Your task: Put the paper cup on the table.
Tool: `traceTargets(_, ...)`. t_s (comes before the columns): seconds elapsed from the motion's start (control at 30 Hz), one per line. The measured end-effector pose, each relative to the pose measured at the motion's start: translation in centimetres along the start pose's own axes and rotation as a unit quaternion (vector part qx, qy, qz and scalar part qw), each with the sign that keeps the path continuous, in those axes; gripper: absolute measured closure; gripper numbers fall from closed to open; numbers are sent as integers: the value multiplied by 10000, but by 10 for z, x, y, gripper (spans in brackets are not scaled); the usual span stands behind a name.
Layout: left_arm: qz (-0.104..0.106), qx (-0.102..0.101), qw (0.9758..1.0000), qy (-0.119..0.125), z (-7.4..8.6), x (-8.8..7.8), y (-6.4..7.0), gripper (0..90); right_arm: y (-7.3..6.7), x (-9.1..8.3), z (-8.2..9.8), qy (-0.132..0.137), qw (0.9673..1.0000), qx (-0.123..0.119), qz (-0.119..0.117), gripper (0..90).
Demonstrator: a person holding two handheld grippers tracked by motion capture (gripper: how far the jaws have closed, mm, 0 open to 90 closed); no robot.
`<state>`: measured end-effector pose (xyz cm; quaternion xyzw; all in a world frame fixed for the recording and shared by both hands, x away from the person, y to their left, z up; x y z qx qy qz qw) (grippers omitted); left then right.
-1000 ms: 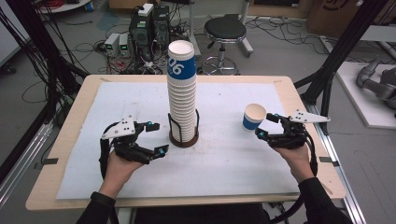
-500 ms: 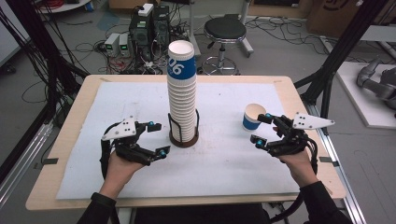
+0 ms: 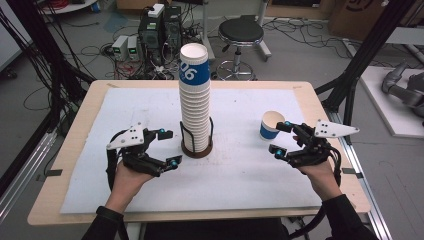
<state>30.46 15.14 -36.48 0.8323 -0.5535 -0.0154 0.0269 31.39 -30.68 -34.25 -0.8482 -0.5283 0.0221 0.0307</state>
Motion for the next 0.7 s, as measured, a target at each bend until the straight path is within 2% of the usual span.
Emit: traceTargets(0.7, -8, 2, 10000, -5, 0, -1, -1, 128, 2, -1, 1, -49, 10000, 46, 22, 148)
Point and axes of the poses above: each handheld gripper's, and its own axes: x roughly forward along the jaws, z roughly out of its underside, y roughly to its right, the point moved 1 cm from there along x, roughly forward along the jaws, and after that the axes turned 10 degrees about y, right-handed, at the moved point
